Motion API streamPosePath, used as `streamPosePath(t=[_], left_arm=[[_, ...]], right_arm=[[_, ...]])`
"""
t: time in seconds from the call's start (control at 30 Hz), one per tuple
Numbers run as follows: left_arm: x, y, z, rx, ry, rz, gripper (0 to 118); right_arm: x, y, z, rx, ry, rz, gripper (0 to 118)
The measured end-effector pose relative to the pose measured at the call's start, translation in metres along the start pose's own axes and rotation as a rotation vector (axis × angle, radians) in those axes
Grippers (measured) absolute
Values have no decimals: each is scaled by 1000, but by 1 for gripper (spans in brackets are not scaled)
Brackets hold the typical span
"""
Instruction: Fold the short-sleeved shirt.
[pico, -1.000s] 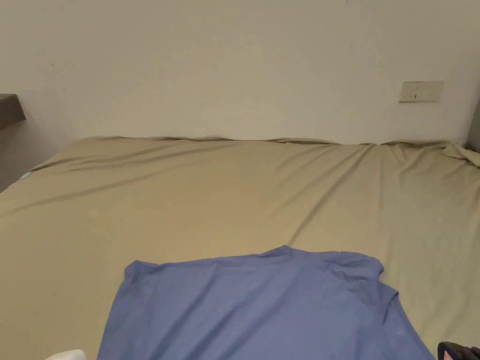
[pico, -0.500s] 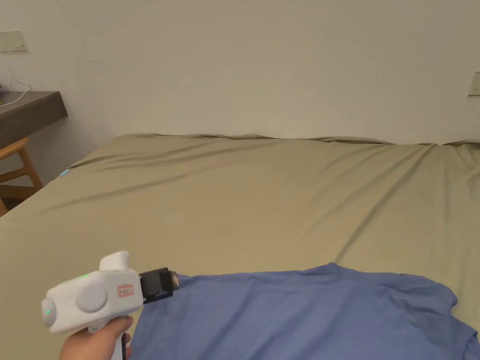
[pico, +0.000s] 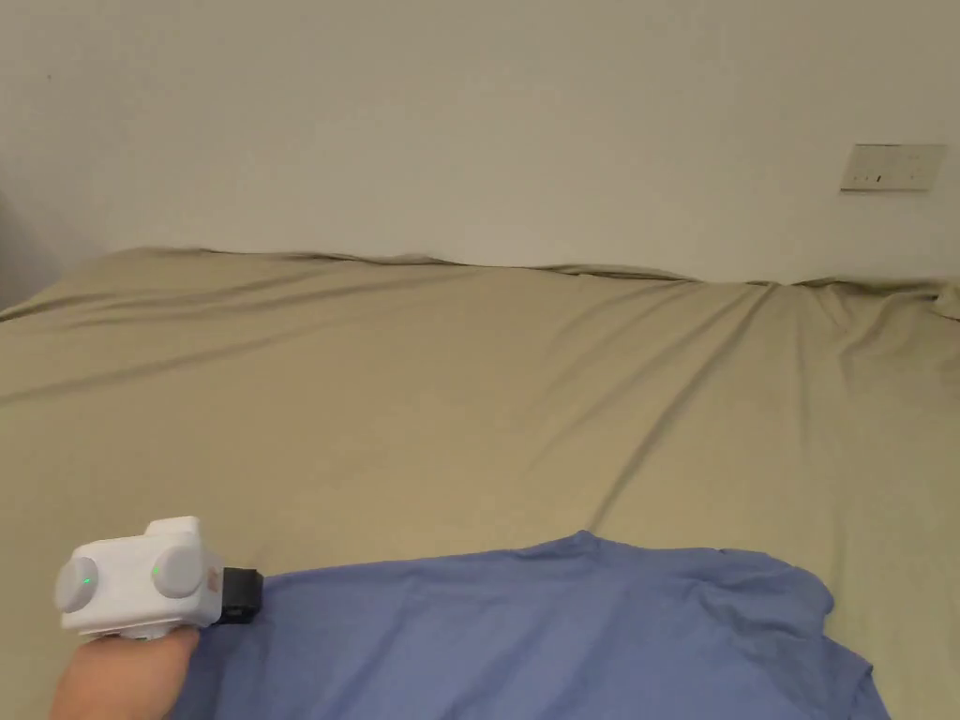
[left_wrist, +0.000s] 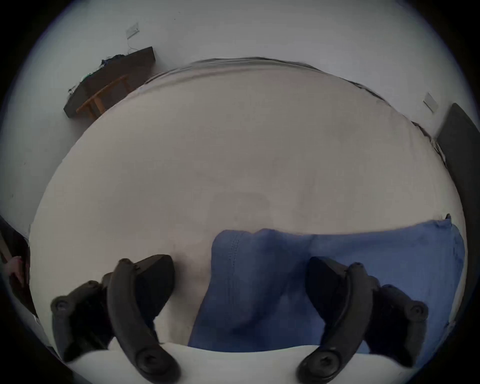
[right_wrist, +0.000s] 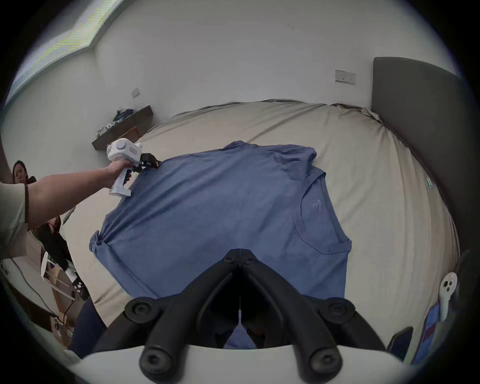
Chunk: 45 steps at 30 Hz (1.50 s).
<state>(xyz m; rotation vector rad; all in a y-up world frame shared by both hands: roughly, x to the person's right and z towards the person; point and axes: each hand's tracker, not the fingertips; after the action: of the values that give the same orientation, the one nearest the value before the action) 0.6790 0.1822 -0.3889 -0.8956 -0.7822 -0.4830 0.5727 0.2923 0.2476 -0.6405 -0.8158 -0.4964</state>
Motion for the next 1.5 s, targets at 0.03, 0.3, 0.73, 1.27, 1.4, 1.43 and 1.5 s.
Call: streamPosePath(t=[0.03,0.3,0.73,1.27,1.4,1.43,1.5], left_arm=[[2,-1,5,18,10,-5,100],[22,-23,40,207,-157,-114,0],[-17,-18,84,223,-210,90,0],[-44,-37,114,185,-360,250,0],[-64,-23,181,302,-424,230,0],[-69,-18,198,335,-437,227,0],[-80,-7,237,401,-495,260,0]], right_arm=[[3,3,-7,-9,-15,8,3],[46,99,-89,35,-72,113,3],[150,176,-302,-240,-327,99,116],[106,181,-187,113,-31,21,4],[110,197,-84,315,28,51,4],[107,201,-62,332,8,92,4],[97,209,-16,402,-56,150,4]])
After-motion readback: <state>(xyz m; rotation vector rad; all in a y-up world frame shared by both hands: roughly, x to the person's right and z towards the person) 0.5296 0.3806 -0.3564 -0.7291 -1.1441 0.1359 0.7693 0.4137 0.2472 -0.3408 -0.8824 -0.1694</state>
